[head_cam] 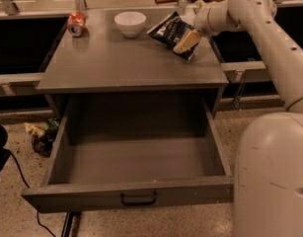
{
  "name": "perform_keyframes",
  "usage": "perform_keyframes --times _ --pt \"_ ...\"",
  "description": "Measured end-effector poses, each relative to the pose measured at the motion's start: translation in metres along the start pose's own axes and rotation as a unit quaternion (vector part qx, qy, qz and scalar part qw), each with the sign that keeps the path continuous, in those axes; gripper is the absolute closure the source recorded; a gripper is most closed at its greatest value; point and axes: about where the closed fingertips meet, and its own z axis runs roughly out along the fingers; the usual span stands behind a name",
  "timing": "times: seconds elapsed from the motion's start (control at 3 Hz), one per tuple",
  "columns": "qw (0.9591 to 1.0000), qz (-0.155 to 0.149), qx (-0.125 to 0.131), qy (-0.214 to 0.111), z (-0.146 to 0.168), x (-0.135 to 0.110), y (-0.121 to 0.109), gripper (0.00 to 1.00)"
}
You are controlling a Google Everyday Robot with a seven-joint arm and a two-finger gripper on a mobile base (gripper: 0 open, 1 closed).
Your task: Pick blue chip bag from top drawer and place on counter
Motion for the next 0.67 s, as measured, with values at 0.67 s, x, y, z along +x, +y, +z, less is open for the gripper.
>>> perform_keyframes --times 0.67 --pt "0.9973 -0.026 0.067 -0.014 -0.057 -0.015 -0.037 0.00"
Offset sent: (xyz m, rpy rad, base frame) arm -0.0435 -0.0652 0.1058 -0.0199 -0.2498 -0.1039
